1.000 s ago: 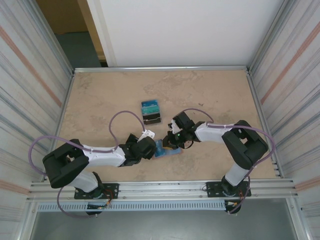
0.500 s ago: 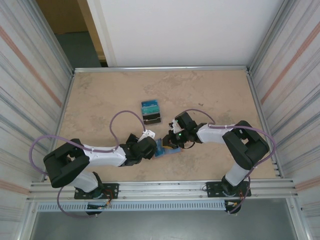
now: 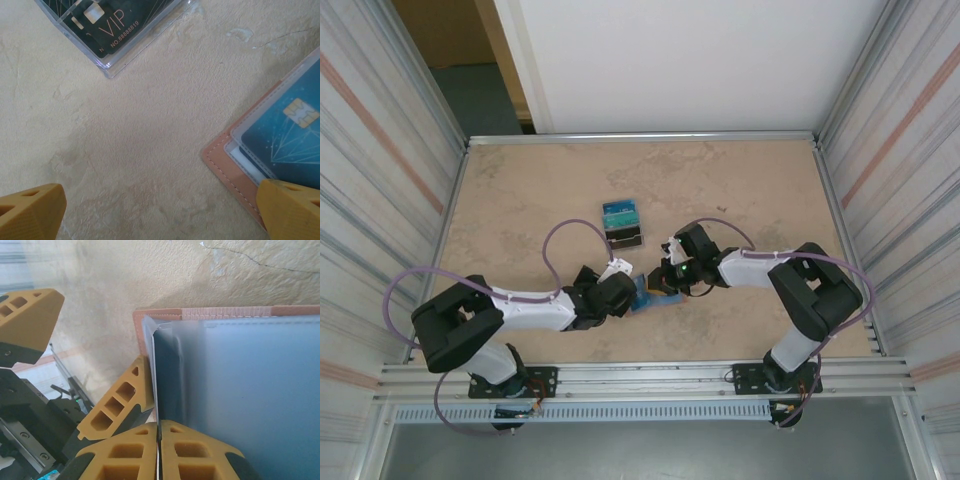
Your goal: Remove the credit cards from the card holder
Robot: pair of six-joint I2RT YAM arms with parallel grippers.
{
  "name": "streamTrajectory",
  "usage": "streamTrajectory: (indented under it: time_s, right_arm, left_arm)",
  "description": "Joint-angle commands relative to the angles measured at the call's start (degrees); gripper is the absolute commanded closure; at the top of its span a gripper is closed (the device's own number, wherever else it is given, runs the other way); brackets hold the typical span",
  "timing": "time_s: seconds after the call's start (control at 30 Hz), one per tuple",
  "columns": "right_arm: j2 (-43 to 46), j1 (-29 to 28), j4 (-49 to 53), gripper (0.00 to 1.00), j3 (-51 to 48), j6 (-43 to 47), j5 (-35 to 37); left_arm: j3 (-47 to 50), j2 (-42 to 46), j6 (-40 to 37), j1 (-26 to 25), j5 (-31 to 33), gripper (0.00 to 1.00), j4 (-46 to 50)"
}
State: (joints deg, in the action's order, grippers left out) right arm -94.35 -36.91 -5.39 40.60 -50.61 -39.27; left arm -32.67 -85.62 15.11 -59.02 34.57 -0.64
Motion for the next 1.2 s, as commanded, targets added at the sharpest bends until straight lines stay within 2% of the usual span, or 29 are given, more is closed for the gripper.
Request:
streamTrajectory:
  time_s: [0.0,0.53,0.87,1.17]
  right_arm:
    - [2.1,0.6,-1.5,0.92,-1.0,-1.0,-1.8]
    - [1.7,0.9,-3.6,0.87,-2.0,-1.8,-3.1]
    - [1.3,1.6,-3.7,0.93,-3.0,-1.8,-2.3]
    - [1.2,3.5,-2.4,0.93,-3.6,-0.2,-2.3]
  left_arm:
    - [-0.1,-2.2,0.6,-0.6,0.1,0.01,2.9]
    - [-0.6,-2.4,1.0,-0.9,0.3,0.01,3.5]
    - [-0.8,-2.9,1.0,-0.9,0.4,0.01,3.5]
    - [-1.0,-3.1,0.8,-0.9,0.7,0.01,3.8]
